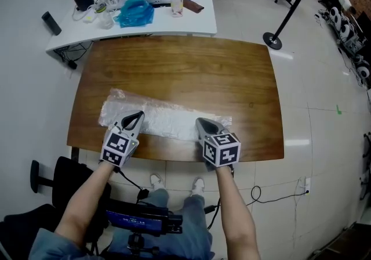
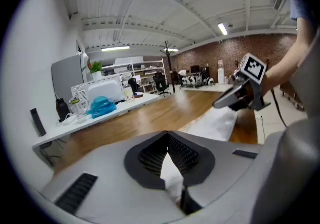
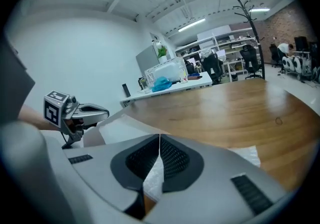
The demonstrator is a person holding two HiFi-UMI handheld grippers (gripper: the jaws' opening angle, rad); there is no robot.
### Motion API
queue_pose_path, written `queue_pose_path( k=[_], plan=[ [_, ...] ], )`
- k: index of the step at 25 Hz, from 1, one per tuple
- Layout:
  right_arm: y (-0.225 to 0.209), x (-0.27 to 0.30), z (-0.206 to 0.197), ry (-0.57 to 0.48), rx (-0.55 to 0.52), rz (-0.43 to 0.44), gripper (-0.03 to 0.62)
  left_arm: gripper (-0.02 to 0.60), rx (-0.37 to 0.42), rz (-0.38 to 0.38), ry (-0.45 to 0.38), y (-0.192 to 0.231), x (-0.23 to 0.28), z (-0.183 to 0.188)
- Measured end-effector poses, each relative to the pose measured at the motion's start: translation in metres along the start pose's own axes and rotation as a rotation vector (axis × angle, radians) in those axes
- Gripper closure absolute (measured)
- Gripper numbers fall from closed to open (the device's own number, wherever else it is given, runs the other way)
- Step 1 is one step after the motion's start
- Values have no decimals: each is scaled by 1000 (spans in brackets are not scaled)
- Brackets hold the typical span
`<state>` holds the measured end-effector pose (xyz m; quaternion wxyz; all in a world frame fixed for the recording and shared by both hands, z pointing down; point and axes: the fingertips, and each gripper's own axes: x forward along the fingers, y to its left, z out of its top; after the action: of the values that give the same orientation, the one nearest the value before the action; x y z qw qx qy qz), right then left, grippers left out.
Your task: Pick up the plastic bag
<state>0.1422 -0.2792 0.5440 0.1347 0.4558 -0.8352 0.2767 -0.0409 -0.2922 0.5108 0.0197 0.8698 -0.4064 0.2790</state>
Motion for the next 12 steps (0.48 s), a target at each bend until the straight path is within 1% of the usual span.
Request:
queue_pose_path(
  k=[2,5,7,9,12],
  plan=[
    [2,6,-10,48,-30,-14,591,577,9,40,86,26,-1,-30],
    [-5,7,-23,116,-113,-59,590,577,15,97,173,60,-8,-62],
    [-15,3,-28,143,-156,-98,590,577,18,117,232,79,-12,-82],
    [-27,-2,-33,168,-172,-135,590,577,12,117,293,90,-15,-103],
    [-42,-5,-43,225,-191,-173,590,577,-6,73,379,92,-17,-129]
  ],
)
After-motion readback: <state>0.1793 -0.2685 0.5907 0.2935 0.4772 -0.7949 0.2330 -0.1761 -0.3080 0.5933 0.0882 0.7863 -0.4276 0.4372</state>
